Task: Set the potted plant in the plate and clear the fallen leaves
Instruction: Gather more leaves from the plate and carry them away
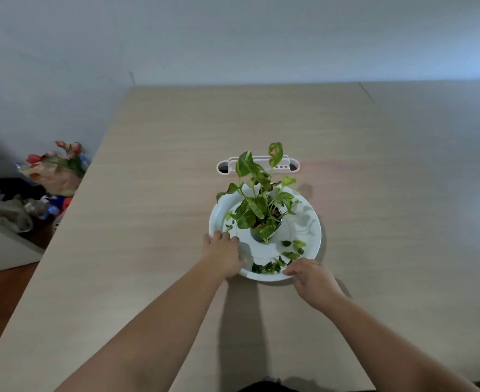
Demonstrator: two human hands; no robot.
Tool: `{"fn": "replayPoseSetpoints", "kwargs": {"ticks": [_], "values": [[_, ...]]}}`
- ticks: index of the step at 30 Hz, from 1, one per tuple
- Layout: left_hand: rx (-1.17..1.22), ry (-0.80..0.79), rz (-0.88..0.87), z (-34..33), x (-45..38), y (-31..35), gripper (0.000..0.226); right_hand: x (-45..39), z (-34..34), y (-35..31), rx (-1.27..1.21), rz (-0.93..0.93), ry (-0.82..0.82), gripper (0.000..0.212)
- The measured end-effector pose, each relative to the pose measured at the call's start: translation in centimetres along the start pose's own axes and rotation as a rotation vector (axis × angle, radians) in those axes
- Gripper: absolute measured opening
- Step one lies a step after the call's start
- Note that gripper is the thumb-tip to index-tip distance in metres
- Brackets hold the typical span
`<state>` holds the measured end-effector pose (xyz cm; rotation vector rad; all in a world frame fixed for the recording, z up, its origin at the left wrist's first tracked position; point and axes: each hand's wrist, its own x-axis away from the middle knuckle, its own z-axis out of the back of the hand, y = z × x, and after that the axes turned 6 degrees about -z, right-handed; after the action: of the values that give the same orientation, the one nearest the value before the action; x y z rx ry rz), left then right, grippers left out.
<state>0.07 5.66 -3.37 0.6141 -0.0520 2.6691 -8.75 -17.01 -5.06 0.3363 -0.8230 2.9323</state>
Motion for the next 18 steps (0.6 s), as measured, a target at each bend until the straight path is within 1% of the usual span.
{"fn": "replayPoseSetpoints", "kwargs": {"ticks": [2,3,9,13,16,18], "values": [[-0.038,-0.027,0.037,-0.3,-0.6,0.7,0.071,-0.1,0.1,-0.2,-0.002,-0.007,-0.011,0.030],[-0.030,-0.028,0.041,-0.4,-0.9,1.1,0.074,-0.1,0.2,-0.3,0.001,-0.014,-0.015,0.029],[0.157,-0.030,0.026,-0.5,-1.4,3.5,0.075,-0.1,0.4,-0.5,-0.003,-0.040,-0.026,0.029],[0.279,-0.013,0.080,-1.1,-1.6,5.2,0.086,-0.3,0.6,-0.6,-0.003,-0.035,-0.053,0.028],[0.316,0.001,0.114,-1.4,-1.9,5.9,0.080,-0.6,1.0,-0.5,0.005,-0.023,-0.086,0.028],[0.316,0.004,0.108,-1.5,-2.2,5.9,0.065,-0.8,1.4,-0.5,0.016,-0.013,-0.109,0.027]]}}
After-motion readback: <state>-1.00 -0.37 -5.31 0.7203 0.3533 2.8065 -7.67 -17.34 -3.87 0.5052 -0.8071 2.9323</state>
